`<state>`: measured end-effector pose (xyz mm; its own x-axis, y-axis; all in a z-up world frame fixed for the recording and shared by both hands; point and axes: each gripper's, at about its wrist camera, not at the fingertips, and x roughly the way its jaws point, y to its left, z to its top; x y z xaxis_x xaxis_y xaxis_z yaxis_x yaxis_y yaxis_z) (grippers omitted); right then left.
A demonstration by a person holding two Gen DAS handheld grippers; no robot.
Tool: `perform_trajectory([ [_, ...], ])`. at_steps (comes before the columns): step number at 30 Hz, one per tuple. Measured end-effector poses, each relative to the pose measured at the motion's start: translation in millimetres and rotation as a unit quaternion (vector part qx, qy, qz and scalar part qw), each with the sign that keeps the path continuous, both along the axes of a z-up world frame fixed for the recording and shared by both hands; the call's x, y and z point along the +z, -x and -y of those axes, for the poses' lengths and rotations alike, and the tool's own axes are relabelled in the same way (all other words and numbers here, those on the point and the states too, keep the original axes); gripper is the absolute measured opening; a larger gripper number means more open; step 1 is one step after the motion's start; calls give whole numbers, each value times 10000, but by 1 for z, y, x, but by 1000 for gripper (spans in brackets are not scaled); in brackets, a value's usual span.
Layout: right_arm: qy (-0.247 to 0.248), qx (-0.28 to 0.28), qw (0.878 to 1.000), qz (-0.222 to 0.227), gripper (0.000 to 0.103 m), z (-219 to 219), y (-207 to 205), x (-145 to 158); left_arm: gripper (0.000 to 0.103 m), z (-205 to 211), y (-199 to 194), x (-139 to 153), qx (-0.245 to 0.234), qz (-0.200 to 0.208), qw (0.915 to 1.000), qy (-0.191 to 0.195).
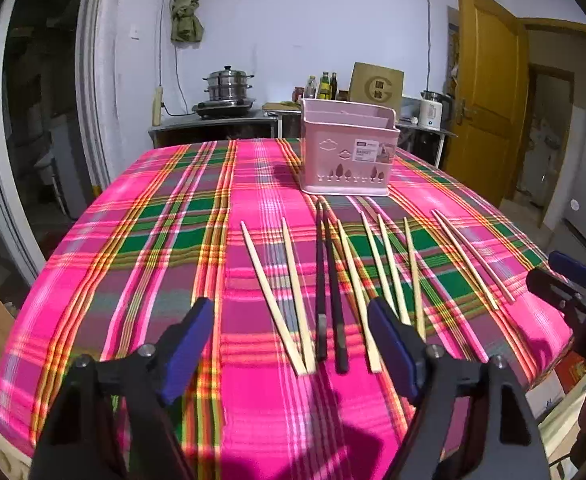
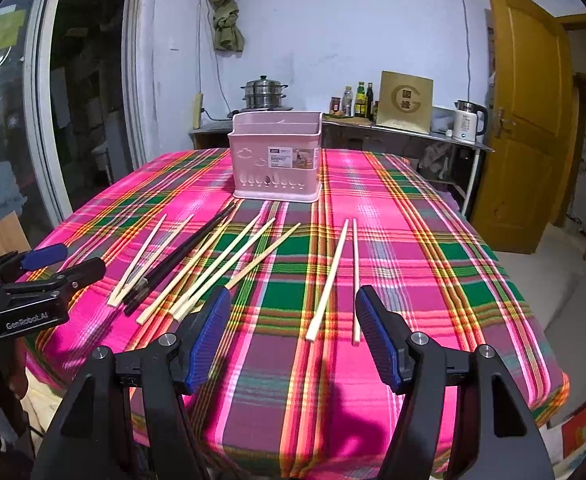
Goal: Organize utensils
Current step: 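Lower the right tool onto a wooden chopstick and close its fingers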
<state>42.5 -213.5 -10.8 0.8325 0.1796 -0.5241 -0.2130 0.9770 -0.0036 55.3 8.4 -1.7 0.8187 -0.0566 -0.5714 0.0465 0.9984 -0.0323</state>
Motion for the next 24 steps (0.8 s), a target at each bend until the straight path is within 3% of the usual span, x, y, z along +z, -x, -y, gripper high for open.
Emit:
perform_trajectory([
  [5, -157, 37, 9995, -259, 63, -1, -32, 5, 59, -4, -29, 4, -153, -234, 9996, 61],
  [16, -248, 198, 9916, -1256, 34, -17, -122, -10, 43, -11, -108, -9, -415, -1109, 9928, 182],
  [24, -224, 112, 9817, -1887, 24, -27, -169, -30, 29, -6, -144, -17, -554, -1513, 9869, 110],
])
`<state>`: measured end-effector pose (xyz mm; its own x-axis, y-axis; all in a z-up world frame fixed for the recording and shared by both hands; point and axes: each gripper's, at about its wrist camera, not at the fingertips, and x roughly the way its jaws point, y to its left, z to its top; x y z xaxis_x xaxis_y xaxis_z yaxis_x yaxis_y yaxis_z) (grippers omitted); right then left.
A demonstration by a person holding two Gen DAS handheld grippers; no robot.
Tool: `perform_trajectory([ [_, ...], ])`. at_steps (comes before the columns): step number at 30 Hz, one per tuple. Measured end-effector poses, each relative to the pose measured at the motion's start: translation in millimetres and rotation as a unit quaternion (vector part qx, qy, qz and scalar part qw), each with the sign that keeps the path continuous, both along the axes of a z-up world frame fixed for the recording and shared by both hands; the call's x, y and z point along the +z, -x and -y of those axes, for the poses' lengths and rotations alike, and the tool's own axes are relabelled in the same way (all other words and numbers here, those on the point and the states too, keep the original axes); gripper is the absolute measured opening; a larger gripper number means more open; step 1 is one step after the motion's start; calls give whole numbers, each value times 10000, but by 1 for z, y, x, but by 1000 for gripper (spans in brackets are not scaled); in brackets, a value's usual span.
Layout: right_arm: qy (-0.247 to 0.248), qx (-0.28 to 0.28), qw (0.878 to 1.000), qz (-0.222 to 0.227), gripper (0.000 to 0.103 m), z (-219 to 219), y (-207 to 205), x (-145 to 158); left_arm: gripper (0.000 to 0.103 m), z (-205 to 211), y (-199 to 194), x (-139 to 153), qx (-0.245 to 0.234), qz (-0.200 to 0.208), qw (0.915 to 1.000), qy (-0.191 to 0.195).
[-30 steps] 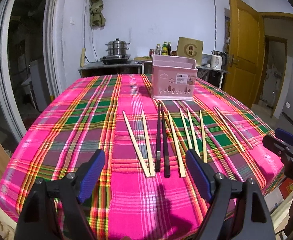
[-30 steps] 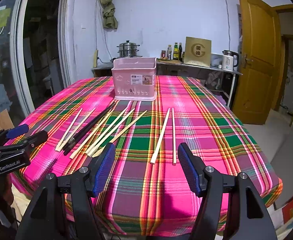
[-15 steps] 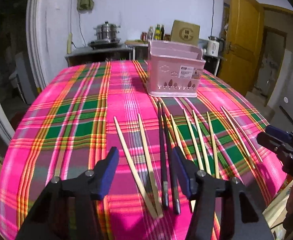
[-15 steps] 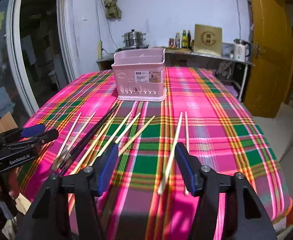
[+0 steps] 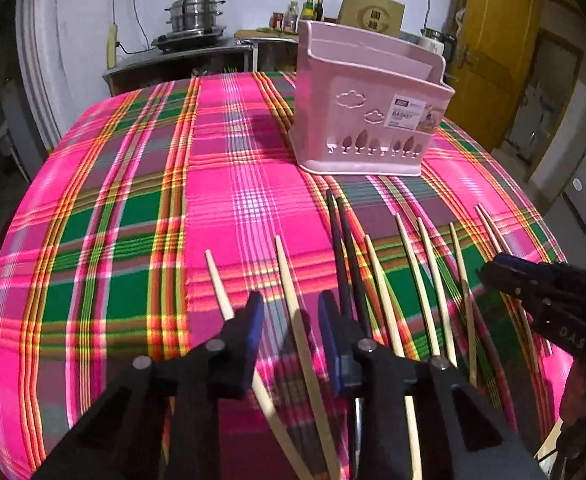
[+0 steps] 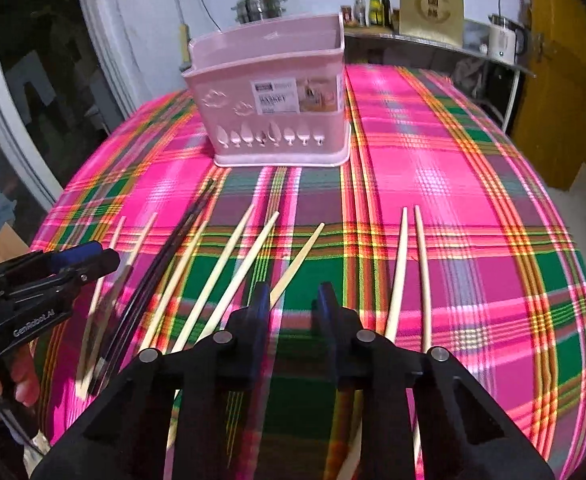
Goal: Organize utensils
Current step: 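Lower the right tool onto a wooden chopstick and close its fingers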
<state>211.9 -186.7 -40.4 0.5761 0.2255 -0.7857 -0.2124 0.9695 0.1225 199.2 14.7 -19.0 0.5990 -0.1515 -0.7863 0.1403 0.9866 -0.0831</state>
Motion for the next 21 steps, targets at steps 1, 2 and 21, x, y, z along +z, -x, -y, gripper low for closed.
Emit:
perform_trajectory([
  [1, 23, -19, 10000, -50, 24, -1, -4, -2, 28, 1, -3, 0, -29, -32, 10000, -13],
  [2, 19, -22, 9999, -107, 24, -2, -8, -3, 28, 4, -7, -1, -59, -75, 10000, -23],
  [21, 583, -220, 9967, -516, 12, -23, -42, -13, 17, 24, -36, -13, -8, -528, 9970, -571],
])
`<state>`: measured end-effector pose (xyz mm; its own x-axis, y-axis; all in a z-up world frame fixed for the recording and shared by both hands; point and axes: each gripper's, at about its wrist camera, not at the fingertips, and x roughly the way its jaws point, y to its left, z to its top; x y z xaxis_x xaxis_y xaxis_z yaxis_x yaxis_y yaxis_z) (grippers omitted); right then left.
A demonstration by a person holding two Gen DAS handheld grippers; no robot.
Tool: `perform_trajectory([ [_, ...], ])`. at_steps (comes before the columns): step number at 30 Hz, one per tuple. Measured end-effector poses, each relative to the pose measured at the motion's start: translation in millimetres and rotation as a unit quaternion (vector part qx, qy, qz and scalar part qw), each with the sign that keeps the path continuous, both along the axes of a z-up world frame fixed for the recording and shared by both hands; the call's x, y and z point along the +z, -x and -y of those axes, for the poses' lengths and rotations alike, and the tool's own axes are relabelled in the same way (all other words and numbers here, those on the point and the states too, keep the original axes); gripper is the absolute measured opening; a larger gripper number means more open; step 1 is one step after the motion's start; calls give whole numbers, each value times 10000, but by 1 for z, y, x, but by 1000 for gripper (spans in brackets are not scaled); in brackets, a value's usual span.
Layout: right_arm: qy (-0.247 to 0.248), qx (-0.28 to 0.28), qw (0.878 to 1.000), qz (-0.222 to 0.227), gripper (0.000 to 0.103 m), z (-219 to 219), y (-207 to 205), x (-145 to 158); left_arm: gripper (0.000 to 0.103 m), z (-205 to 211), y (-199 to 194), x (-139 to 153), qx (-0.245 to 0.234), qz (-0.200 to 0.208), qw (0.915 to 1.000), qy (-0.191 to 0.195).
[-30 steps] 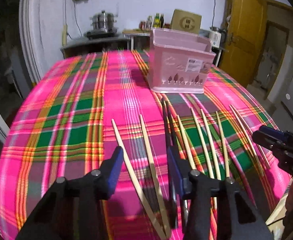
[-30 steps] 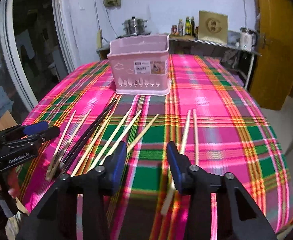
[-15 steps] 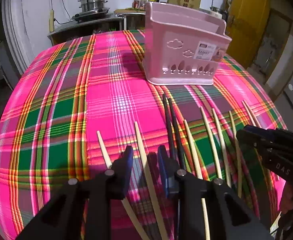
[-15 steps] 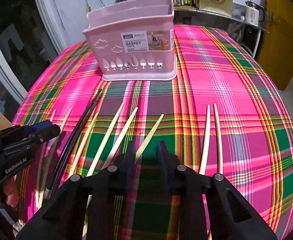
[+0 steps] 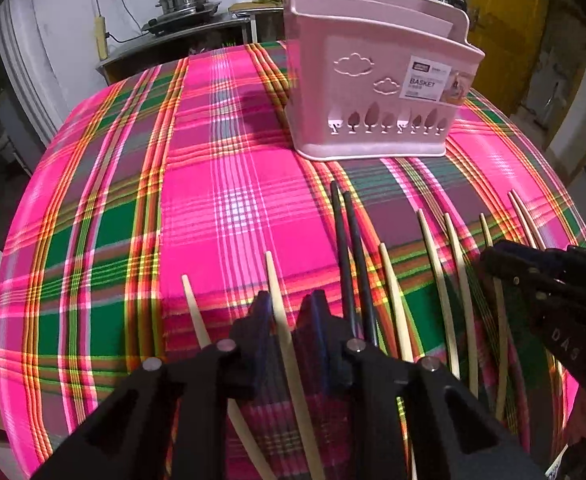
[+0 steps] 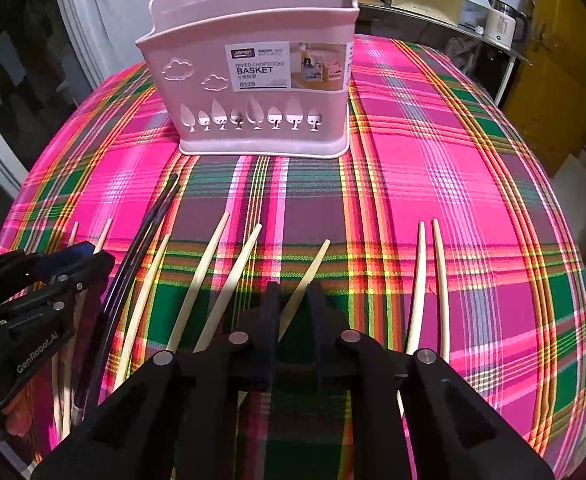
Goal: Organize utensils
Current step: 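Lower the right tool onto a wooden chopstick and close its fingers, then lift the wooden chopstick with the right tool and drop it into the pink basket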
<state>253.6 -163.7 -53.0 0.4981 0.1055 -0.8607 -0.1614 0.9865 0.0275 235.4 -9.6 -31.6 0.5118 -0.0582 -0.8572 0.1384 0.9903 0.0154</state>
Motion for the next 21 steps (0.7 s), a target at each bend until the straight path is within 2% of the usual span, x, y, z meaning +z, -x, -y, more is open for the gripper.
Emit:
perform_trajectory([
  [4, -60, 58, 10000, -15, 7, -1, -2, 1, 8, 5, 0, 0, -50, -4, 10000, -15],
  [11, -298, 107, 9995, 16, 6, 7, -1, 8, 7, 5, 1, 5, -87, -11, 9999, 86],
  [21, -721, 261, 9958, 501, 6, 20, 14, 55, 7, -1, 21, 56, -206, 503, 9979, 347],
])
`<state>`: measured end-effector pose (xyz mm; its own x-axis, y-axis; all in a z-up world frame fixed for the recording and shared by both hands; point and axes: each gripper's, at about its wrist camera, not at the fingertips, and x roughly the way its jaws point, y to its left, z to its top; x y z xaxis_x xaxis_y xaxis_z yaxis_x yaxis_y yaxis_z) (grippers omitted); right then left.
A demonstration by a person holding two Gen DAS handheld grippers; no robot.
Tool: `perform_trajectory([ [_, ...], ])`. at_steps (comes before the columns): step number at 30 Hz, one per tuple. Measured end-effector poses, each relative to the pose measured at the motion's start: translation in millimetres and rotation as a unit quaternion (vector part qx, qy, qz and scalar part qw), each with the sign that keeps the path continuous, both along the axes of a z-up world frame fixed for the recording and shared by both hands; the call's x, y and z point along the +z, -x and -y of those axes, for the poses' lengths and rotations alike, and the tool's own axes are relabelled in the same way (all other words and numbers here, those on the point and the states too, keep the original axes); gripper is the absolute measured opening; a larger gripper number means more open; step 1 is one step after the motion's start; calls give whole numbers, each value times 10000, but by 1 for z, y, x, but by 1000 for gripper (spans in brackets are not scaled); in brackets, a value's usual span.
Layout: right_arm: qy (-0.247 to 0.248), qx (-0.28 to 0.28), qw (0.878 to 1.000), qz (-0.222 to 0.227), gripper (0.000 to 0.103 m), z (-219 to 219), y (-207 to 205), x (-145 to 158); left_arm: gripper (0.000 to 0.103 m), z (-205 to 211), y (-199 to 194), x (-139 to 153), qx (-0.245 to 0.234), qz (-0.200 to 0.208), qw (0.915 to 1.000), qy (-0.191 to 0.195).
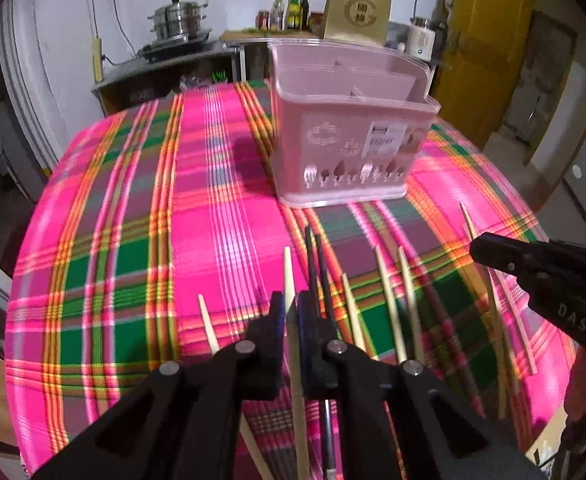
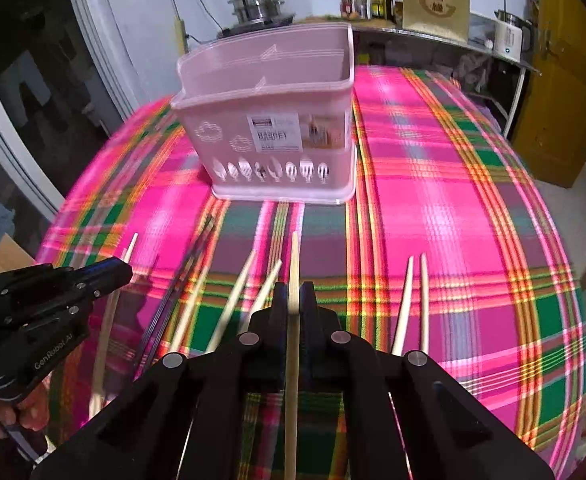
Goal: Organize utensils
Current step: 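Lift the wooden chopstick with the right tool and drop it into the pink basket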
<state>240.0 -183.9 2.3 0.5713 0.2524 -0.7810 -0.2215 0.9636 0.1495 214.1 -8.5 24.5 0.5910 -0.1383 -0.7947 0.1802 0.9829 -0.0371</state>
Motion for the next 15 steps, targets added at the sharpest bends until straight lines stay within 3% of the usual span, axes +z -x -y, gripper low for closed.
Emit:
perform_trajectory([
  [15, -290, 183, 9953, 908, 6, 7, 37, 75, 6, -21, 36, 84, -114, 922, 9951, 345],
])
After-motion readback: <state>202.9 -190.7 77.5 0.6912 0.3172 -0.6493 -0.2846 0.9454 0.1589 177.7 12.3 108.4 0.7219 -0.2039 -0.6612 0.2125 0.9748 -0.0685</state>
